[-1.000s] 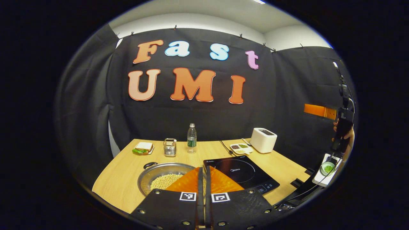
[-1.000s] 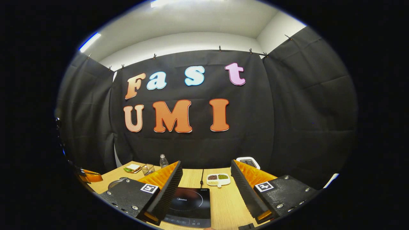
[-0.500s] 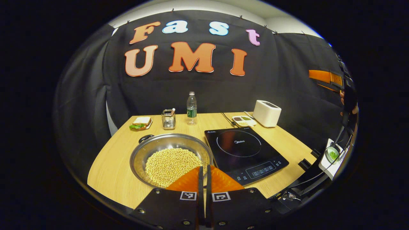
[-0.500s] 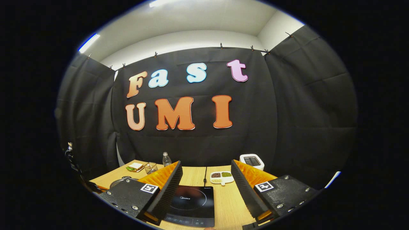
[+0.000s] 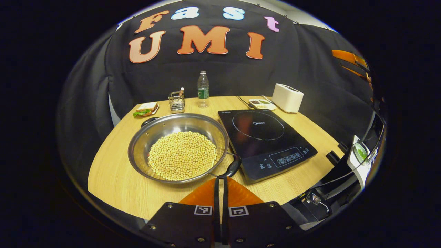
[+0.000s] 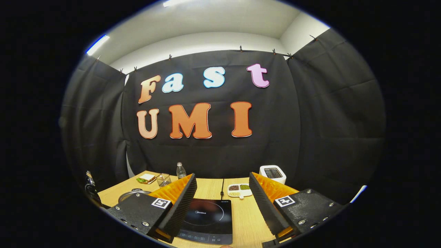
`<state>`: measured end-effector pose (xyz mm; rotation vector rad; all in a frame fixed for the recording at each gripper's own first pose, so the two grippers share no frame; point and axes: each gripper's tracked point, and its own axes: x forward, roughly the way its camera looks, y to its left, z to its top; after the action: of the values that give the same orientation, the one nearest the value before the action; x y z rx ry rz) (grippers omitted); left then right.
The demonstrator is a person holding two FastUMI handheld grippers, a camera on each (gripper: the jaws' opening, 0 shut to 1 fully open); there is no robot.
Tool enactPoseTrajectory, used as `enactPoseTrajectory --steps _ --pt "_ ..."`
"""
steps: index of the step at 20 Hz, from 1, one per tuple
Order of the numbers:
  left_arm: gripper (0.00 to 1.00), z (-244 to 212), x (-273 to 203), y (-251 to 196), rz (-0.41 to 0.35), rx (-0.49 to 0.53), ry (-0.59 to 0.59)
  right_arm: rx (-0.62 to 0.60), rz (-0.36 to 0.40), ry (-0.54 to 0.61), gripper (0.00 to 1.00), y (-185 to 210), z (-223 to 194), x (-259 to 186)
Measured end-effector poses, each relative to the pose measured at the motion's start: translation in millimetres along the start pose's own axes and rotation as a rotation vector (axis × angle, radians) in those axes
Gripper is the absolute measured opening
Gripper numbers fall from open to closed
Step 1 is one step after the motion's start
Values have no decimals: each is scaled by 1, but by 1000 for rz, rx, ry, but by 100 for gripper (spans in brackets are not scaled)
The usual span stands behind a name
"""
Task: First push the handle of the pot to place it horizontally, then grasp the pot with both hands and set it on the induction cooktop.
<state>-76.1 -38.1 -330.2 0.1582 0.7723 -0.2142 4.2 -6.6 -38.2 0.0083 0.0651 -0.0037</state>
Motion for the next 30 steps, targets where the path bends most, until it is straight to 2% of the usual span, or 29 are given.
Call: enactPoseTrajectory --steps 12,18,23,26,27,28,30 --pt "3 -38 44 4 5 -43 126 11 27 45 94 5 -22 11" --pt "2 -24 61 2 -23 -83 138 10 16 61 94 -6 -31 23" --pt "4 -11 81 7 -8 -77 138 7 8 70 94 -13 -37 33" --pt "1 -3 90 -6 -57 -123 144 6 0 79 94 -17 -43 43" --pt "1 -1 92 -7 -63 -129 146 8 -2 83 99 -19 -46 45" --pt "1 1 96 -8 -66 -130 148 11 -2 90 94 -21 -49 48" --pt "1 6 104 -12 -70 -127 151 12 -3 101 94 -22 -53 54"
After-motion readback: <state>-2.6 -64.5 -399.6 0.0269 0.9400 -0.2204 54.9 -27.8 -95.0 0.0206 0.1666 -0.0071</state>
